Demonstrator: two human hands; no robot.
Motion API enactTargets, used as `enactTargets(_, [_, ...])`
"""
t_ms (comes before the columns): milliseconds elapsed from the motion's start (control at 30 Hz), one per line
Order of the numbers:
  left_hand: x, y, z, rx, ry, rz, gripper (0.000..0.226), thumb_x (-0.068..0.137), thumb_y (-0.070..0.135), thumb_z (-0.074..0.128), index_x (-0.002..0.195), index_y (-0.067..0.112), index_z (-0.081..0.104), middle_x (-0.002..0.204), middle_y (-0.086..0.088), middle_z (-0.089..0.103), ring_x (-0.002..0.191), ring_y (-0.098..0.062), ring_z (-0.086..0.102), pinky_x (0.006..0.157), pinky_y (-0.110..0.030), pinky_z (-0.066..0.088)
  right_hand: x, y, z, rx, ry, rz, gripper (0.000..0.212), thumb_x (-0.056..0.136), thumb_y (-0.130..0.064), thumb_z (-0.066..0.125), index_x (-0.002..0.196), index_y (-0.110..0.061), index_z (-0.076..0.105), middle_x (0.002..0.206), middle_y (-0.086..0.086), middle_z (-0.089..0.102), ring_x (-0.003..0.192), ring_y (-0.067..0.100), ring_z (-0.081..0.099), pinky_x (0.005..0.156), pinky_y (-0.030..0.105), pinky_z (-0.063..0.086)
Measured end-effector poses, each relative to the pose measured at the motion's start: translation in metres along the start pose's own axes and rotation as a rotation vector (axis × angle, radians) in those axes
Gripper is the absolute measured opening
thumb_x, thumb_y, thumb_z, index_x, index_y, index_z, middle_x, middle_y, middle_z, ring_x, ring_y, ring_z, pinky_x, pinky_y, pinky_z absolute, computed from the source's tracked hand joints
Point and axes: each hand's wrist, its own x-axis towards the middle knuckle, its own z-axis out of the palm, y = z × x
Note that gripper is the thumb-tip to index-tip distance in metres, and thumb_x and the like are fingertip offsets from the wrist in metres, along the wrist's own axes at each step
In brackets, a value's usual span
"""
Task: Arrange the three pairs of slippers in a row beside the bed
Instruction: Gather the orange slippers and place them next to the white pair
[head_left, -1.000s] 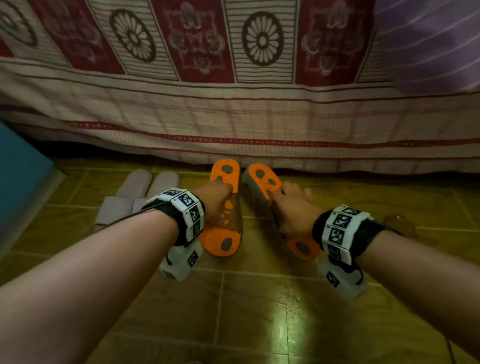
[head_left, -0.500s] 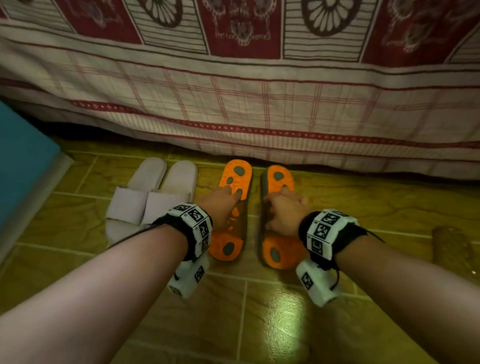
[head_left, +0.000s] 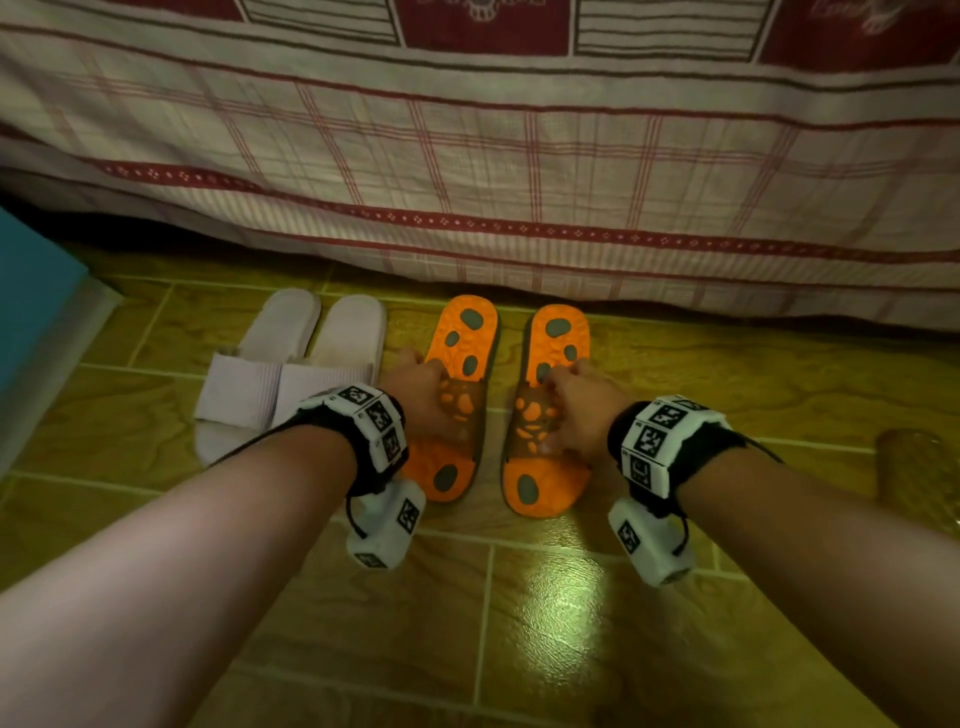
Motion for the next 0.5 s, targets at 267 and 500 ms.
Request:
enactTargets(267, [-0.006, -0.001, 0.004, 0.035, 0.05, 0.008, 0.059, 0.07, 0.033, 0.077, 0.117, 0.011, 0.047, 0.135, -0.011, 0.032, 0.109, -0.029, 0.052, 0.094, -0.04, 0.048, -0.001, -0.012, 0.017, 0.012, 0.042, -0.096, 0.077, 0.064, -0.042, 0.08, 0.125, -0.018, 0.042, 0.121, 0.009, 0.044, 0.107, 0.035, 0.052, 0.091, 0.045, 0.049])
enactTargets(500, [-0.017, 0.018, -0.01, 0.118, 0.146, 0.03, 0.047, 0.074, 0.029, 0.069, 0.115, 0.012, 0.054, 0.123, -0.012, 0.047, 0.108, -0.033, 0.052, 0.086, -0.043, 0.05, -0.017, 0.001, -0.001, 0.091, 0.126, -0.115, 0.059, 0.071, -0.038, 0.076, 0.118, -0.015, 0.05, 0.119, 0.008, 0.048, 0.106, 0.027, 0.054, 0.09, 0.039, 0.049])
